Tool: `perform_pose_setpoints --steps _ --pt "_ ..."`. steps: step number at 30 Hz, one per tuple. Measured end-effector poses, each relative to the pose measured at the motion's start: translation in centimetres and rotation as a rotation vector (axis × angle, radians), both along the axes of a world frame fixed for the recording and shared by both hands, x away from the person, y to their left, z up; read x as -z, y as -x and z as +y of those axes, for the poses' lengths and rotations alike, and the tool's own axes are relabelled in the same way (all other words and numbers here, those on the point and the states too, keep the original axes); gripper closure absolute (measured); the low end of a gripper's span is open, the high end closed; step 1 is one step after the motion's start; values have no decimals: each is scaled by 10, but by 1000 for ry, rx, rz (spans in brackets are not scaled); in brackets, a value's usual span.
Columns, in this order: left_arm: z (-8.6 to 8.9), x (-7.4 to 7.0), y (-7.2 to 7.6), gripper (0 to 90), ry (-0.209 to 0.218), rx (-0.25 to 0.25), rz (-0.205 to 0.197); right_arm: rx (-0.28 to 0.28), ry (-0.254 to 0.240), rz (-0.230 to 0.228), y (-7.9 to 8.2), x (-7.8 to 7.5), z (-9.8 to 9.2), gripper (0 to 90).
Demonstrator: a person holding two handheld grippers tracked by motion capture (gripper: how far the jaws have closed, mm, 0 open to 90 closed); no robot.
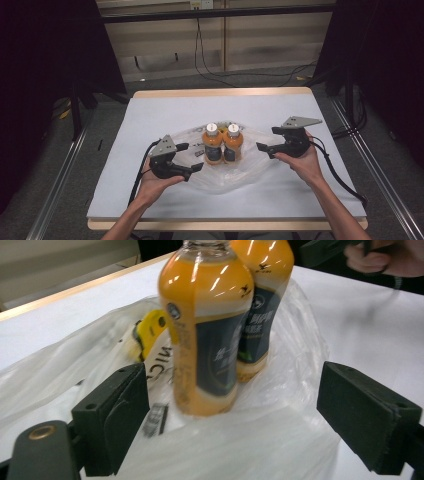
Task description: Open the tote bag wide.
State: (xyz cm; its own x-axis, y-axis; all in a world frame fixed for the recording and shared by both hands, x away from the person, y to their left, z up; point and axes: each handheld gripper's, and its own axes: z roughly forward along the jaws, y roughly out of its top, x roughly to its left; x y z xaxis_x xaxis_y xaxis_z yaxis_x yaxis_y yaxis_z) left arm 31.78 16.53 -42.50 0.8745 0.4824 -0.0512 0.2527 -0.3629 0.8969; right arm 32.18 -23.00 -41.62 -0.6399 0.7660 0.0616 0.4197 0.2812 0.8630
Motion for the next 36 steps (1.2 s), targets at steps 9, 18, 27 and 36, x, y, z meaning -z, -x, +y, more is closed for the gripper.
perform_pose_setpoints --steps 9,18,27,36 --pt "32 2 4 115 -23 -82 -8 43 -13 -16 40 -2 -21 170" --pt "67 2 18 95 -19 -155 -10 141 -25 -47 82 -5 -54 125" --pt "74 10 44 88 -49 -158 38 184 -56 7 123 17 -62 92" --pt "92 32 70 87 -77 -213 91 249 -59 12 157 27 -73 89"
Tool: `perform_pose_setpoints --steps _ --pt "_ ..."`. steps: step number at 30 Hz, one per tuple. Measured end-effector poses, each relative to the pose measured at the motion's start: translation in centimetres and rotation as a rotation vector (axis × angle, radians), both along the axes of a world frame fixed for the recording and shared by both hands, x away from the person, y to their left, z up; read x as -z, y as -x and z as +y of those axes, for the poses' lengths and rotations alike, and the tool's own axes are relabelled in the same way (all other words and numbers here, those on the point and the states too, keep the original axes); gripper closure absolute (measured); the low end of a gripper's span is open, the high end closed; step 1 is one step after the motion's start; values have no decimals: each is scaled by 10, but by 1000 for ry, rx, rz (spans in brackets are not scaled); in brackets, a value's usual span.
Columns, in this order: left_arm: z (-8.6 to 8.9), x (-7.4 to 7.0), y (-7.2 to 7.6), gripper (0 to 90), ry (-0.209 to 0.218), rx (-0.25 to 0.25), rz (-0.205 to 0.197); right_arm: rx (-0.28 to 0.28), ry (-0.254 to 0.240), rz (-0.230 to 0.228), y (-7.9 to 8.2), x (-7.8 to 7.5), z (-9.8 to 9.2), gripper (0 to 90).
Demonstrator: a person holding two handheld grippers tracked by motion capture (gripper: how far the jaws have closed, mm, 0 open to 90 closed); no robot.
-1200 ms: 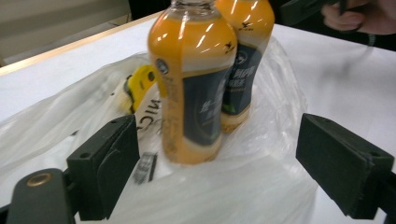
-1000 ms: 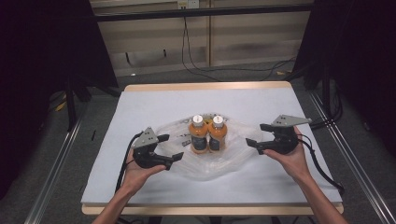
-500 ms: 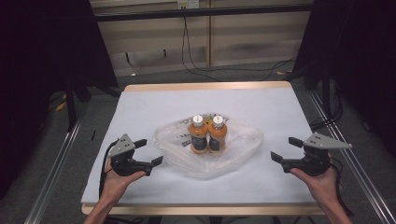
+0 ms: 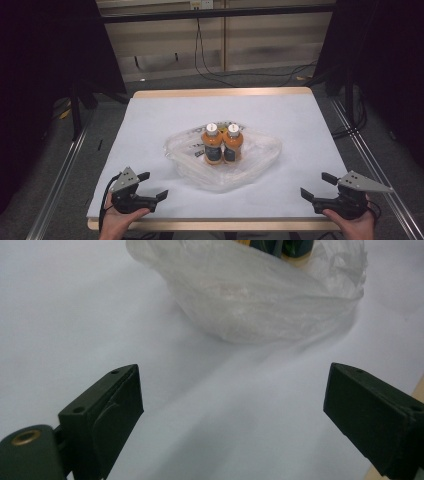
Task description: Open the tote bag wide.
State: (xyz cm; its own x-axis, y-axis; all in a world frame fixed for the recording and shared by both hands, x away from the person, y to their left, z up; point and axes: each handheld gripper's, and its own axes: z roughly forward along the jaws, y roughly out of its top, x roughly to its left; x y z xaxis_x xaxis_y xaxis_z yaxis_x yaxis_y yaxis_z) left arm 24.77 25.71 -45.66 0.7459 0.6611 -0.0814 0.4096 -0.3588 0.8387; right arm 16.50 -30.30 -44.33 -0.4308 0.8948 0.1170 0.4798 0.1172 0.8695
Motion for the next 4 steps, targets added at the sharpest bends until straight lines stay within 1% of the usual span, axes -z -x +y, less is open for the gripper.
perform_pose_setpoints --steps 2,3,4 --pt "3 -1 -1 80 9 -18 -3 9 -12 5 1 1 1 84" --pt "4 -1 -1 76 15 -24 -6 14 2 0 2 1 2 84" --pt "5 -1 -1 72 6 -30 -14 11 10 -4 2 1 3 84"
